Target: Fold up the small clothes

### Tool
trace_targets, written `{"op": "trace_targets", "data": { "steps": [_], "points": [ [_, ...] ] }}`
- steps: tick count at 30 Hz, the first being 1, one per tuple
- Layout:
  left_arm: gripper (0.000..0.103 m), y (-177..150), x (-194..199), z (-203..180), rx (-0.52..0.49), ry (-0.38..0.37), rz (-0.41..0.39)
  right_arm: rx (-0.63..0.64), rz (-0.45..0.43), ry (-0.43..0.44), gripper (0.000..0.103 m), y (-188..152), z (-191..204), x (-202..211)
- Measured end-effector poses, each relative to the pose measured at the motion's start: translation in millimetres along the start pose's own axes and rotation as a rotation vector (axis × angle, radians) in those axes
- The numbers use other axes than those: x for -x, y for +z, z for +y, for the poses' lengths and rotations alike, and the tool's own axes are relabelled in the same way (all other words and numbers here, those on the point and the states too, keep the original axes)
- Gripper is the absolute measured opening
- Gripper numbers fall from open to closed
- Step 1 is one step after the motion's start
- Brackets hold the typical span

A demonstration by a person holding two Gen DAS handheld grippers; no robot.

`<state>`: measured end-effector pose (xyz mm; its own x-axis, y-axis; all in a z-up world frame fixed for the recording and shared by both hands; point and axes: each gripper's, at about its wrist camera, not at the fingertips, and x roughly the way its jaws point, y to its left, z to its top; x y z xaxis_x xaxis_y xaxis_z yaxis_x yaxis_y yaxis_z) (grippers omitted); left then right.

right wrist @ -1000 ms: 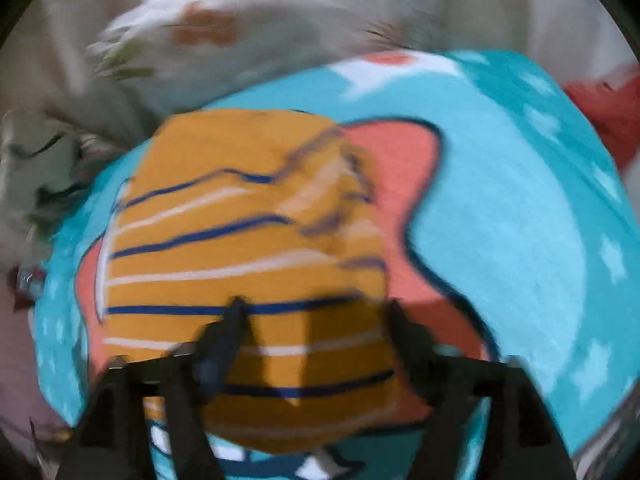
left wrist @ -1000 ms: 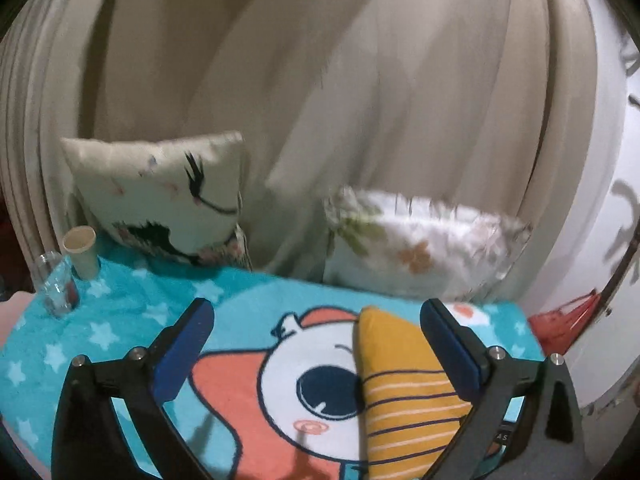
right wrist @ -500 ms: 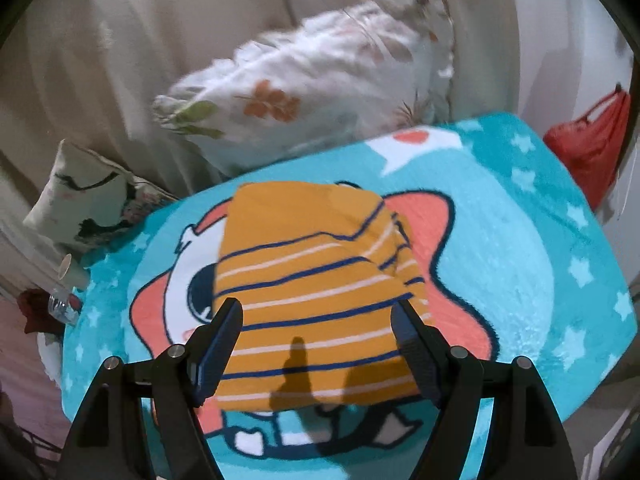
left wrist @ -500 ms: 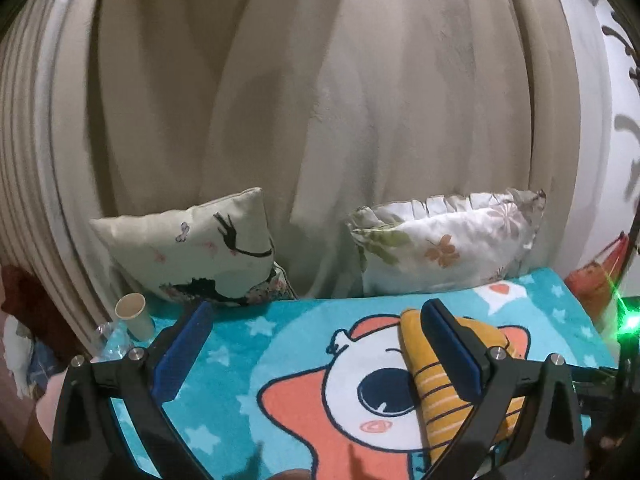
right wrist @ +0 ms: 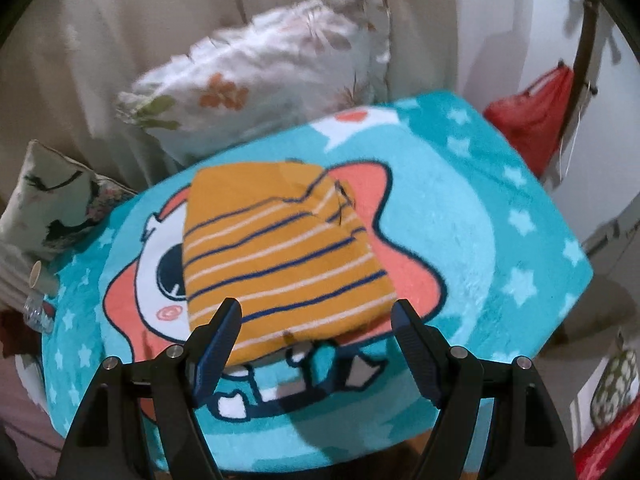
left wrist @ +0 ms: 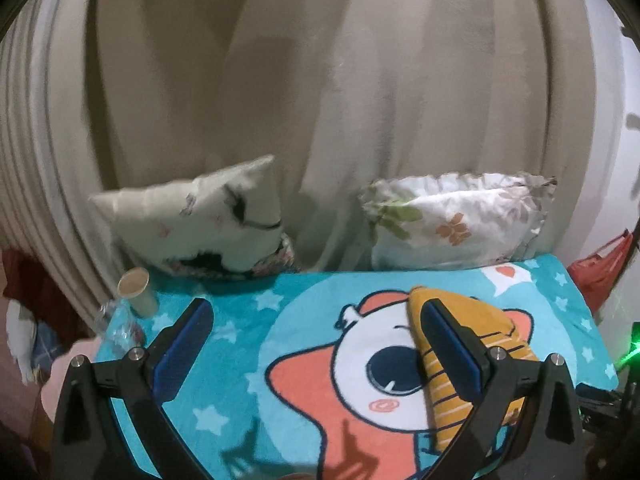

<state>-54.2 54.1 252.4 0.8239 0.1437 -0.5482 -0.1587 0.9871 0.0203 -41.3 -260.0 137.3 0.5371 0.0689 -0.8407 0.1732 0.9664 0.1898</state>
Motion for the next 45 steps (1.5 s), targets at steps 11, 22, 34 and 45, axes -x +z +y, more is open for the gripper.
{"op": "trace_targets", "data": {
  "steps": [11, 22, 34, 45],
  "points": [
    [0.103, -43, -43, 12, 0.055, -0.065, 0.133, -0.003, 0.035, 0.047, 0.081, 0, 44, -54],
    [0.103, -55, -56, -15, -0.033, -0.149, 0.192, 0.023, -0.005, -0.035, 0.081, -15, 47, -49],
    [0.103, -53, -64, -14, -0.036, -0.157, 0.208, 0.054, 0.004, -0.064, 0.081, -16, 57, -49],
    [0.103, -60, -72, -6, -0.025, -0.167, 0.253, 0.082, 0.025, -0.064, 0.081, -22, 70, -56]
  ]
}}
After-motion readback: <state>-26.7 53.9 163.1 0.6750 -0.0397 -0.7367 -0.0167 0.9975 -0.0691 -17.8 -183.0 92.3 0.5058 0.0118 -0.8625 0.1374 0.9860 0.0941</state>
